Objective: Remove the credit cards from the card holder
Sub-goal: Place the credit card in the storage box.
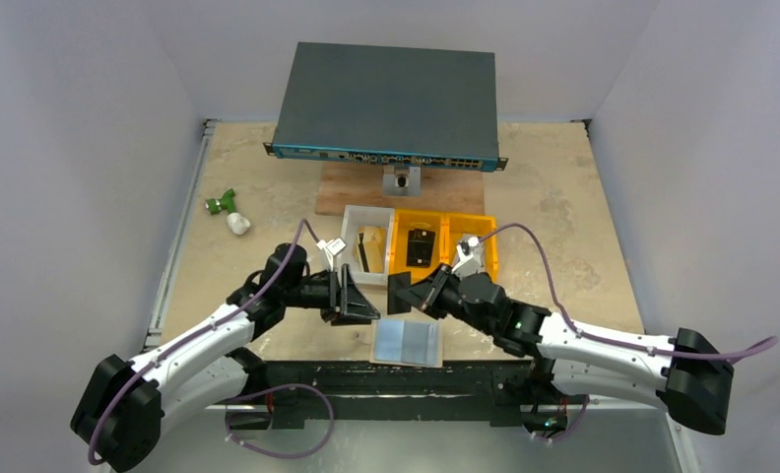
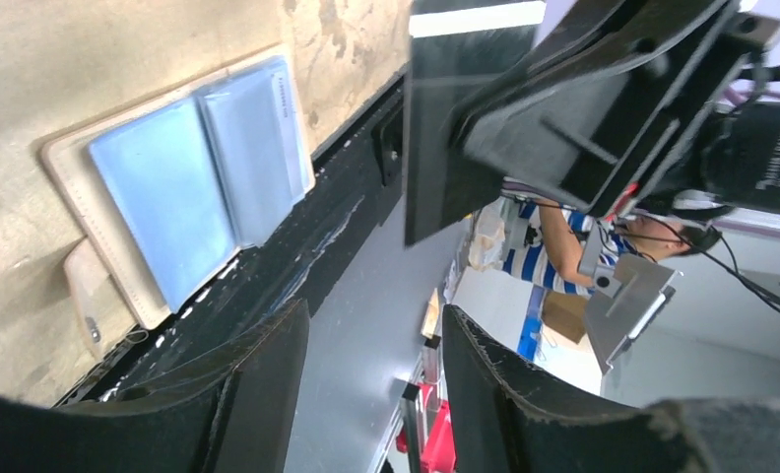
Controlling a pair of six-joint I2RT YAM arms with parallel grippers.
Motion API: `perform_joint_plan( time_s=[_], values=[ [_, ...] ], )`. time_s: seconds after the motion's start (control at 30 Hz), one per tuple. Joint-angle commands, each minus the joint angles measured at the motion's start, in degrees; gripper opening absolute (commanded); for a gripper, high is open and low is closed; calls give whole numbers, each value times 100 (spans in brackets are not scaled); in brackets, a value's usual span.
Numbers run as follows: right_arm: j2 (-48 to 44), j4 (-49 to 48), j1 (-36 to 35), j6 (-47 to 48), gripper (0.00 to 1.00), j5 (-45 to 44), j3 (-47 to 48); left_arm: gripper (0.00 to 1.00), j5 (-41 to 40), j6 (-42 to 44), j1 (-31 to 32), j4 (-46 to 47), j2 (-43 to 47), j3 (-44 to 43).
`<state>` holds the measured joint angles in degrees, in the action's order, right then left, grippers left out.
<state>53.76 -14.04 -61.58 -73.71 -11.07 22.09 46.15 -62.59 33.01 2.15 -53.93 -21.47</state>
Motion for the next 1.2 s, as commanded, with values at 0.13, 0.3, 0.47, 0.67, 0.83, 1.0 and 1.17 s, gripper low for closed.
perform_joint_plan(
  time_s=[0.13,0.3,0.47,0.67,0.83,1.0,1.17],
  values=[
    [245,1874,935,1015,0,-484,1193,52,-786,897,-32,-1732,403,-606],
    [938,1801,1625,1488,0,-285,1592,52,-936,1050,-40,-2173,607,-751],
    [1890,1498,2107,1907,0,-70,2007,52,-1038,1108,-37,-2464,866,-794],
    [2908,1197,2341,2208,0,-10,2493,52,-1062,1170,-40,-2690,1039,-775],
    [3491,1390,2387,2331,3,-117,2959,52,-1007,1246,-34,-2703,970,-781],
    [3680,1608,2388,2378,26,-123,3179,52,-1003,1390,-36,-2769,823,-911],
    [3687,1826,2388,2388,32,-156,3331,52,-1003,1463,-35,-2789,711,-973]
  ],
)
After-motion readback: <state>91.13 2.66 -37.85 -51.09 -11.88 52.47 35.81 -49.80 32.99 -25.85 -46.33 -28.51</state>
